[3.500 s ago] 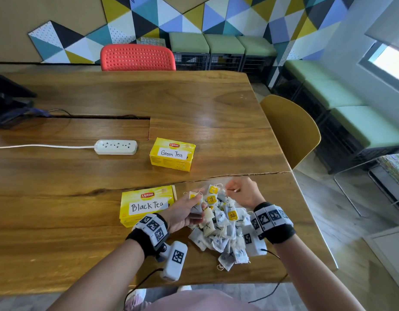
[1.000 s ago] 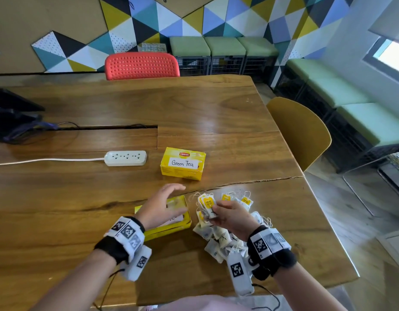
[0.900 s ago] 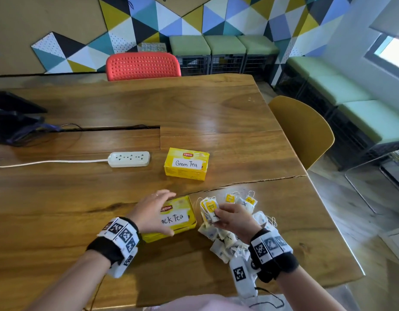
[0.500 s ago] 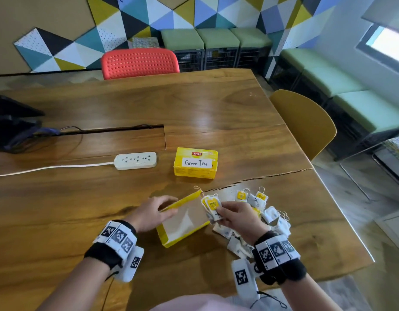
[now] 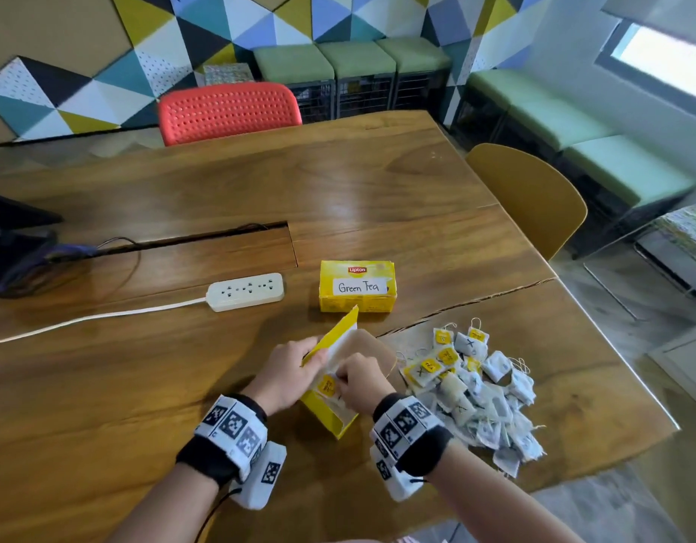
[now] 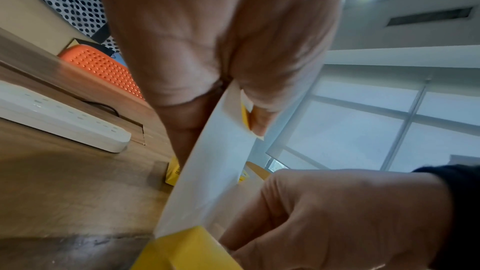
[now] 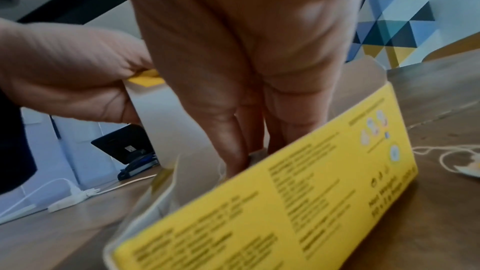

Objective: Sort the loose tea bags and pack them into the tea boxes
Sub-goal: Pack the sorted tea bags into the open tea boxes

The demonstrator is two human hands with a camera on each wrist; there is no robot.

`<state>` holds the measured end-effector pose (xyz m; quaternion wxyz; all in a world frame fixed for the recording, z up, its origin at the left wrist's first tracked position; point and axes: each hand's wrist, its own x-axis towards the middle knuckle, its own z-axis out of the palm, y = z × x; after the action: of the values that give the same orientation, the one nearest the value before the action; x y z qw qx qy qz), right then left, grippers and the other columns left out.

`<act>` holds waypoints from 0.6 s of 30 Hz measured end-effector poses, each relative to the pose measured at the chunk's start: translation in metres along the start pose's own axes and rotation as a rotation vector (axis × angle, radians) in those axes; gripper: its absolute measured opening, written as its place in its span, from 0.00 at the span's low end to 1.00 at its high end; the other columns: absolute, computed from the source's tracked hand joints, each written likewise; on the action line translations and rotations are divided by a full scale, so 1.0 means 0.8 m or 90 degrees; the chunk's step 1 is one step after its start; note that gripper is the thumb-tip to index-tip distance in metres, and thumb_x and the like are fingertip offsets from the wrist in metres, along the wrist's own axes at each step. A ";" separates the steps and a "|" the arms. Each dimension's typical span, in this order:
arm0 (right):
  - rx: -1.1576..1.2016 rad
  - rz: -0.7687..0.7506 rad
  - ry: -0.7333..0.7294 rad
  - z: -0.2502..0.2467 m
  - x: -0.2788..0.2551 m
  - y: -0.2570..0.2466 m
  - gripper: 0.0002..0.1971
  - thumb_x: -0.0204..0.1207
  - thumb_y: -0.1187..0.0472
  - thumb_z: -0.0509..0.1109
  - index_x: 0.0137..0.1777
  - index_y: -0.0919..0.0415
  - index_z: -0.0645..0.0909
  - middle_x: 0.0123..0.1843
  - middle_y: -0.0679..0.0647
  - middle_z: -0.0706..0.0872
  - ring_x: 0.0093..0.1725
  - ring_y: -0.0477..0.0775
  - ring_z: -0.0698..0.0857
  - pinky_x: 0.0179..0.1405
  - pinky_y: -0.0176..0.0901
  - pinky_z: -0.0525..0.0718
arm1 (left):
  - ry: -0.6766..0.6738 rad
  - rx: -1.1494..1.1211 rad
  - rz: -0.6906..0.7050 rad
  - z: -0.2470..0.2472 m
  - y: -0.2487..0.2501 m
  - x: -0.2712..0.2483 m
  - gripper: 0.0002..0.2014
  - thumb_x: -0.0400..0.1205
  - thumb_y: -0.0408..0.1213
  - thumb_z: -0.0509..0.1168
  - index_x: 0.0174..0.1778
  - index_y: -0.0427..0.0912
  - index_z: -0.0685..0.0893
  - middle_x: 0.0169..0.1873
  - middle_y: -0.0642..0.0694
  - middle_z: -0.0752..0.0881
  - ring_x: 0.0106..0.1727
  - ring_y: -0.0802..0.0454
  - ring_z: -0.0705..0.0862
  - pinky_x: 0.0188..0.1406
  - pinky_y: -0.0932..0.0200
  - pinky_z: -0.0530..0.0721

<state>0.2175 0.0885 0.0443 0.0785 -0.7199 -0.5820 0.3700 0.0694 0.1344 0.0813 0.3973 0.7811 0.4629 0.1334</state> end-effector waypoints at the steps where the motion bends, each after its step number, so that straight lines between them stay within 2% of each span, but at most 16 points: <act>1: -0.012 0.012 -0.007 0.002 0.001 -0.001 0.15 0.82 0.63 0.61 0.43 0.71 0.86 0.45 0.65 0.88 0.48 0.64 0.84 0.41 0.47 0.80 | 0.004 -0.010 0.002 0.002 -0.004 0.001 0.16 0.86 0.42 0.60 0.69 0.48 0.82 0.60 0.53 0.87 0.62 0.55 0.84 0.48 0.73 0.74; 3: -0.030 0.030 -0.029 0.008 0.001 -0.003 0.14 0.81 0.64 0.62 0.43 0.71 0.87 0.44 0.64 0.88 0.48 0.63 0.85 0.44 0.48 0.83 | 0.010 -0.027 -0.001 0.005 -0.010 0.003 0.15 0.86 0.43 0.59 0.67 0.49 0.83 0.55 0.54 0.89 0.58 0.56 0.85 0.43 0.79 0.72; 4: -0.037 0.035 -0.041 0.010 0.000 -0.006 0.14 0.80 0.63 0.63 0.41 0.71 0.86 0.41 0.63 0.88 0.45 0.62 0.84 0.42 0.47 0.83 | 0.010 -0.035 0.001 0.006 -0.013 0.004 0.15 0.86 0.44 0.59 0.66 0.49 0.83 0.54 0.55 0.89 0.55 0.57 0.85 0.41 0.82 0.71; 6: -0.048 0.043 -0.055 0.015 -0.002 -0.012 0.13 0.79 0.62 0.65 0.36 0.67 0.83 0.32 0.57 0.82 0.39 0.58 0.80 0.30 0.41 0.76 | 0.009 -0.044 0.011 0.007 -0.016 0.004 0.14 0.87 0.44 0.59 0.65 0.48 0.83 0.51 0.56 0.88 0.51 0.60 0.84 0.39 0.82 0.71; 7: -0.050 0.047 -0.054 0.016 -0.002 -0.014 0.13 0.80 0.61 0.65 0.37 0.66 0.82 0.30 0.56 0.79 0.39 0.57 0.77 0.29 0.41 0.72 | 0.009 -0.043 0.016 0.007 -0.017 0.004 0.14 0.87 0.45 0.59 0.65 0.48 0.83 0.50 0.56 0.88 0.49 0.60 0.84 0.38 0.82 0.71; 8: -0.043 0.049 -0.048 0.016 -0.002 -0.015 0.13 0.80 0.60 0.64 0.39 0.67 0.84 0.32 0.56 0.79 0.39 0.56 0.77 0.32 0.42 0.72 | 0.010 -0.044 0.019 0.007 -0.017 0.005 0.14 0.87 0.45 0.59 0.64 0.48 0.83 0.48 0.56 0.88 0.48 0.59 0.85 0.38 0.81 0.71; 10: -0.022 0.051 -0.029 0.017 0.000 -0.012 0.13 0.80 0.61 0.63 0.42 0.70 0.85 0.38 0.60 0.84 0.40 0.59 0.80 0.40 0.46 0.78 | 0.015 -0.046 0.021 0.006 -0.019 0.006 0.14 0.87 0.45 0.58 0.63 0.47 0.84 0.46 0.53 0.89 0.46 0.57 0.85 0.36 0.79 0.71; 11: -0.020 0.049 -0.010 0.017 0.002 -0.010 0.13 0.79 0.62 0.64 0.43 0.71 0.86 0.41 0.61 0.86 0.43 0.61 0.83 0.45 0.49 0.83 | 0.017 -0.048 0.026 0.006 -0.020 0.007 0.14 0.87 0.44 0.58 0.63 0.46 0.84 0.46 0.51 0.89 0.45 0.57 0.84 0.36 0.79 0.71; 13: -0.024 0.045 0.018 0.017 0.005 -0.006 0.09 0.77 0.64 0.67 0.45 0.69 0.88 0.47 0.62 0.89 0.48 0.62 0.85 0.52 0.52 0.85 | 0.022 -0.053 0.038 0.006 -0.020 0.007 0.15 0.87 0.44 0.58 0.65 0.44 0.83 0.49 0.49 0.90 0.45 0.56 0.84 0.37 0.80 0.72; 16: -0.032 0.033 0.006 0.019 0.006 -0.007 0.08 0.77 0.62 0.70 0.50 0.65 0.89 0.49 0.60 0.89 0.47 0.57 0.84 0.47 0.44 0.83 | 0.029 -0.059 0.044 0.007 -0.022 0.008 0.16 0.87 0.44 0.58 0.65 0.44 0.83 0.48 0.51 0.89 0.43 0.59 0.82 0.37 0.80 0.72; 18: 0.000 0.023 0.007 0.020 0.005 -0.008 0.11 0.76 0.61 0.71 0.56 0.63 0.87 0.51 0.58 0.88 0.47 0.56 0.85 0.46 0.42 0.84 | 0.036 -0.069 0.043 0.008 -0.023 0.008 0.16 0.86 0.45 0.60 0.66 0.44 0.83 0.52 0.50 0.89 0.47 0.59 0.84 0.40 0.80 0.73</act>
<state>0.2031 0.0887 0.0348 0.0746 -0.7321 -0.5687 0.3674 0.0651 0.1412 0.0629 0.4211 0.7695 0.4394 0.1935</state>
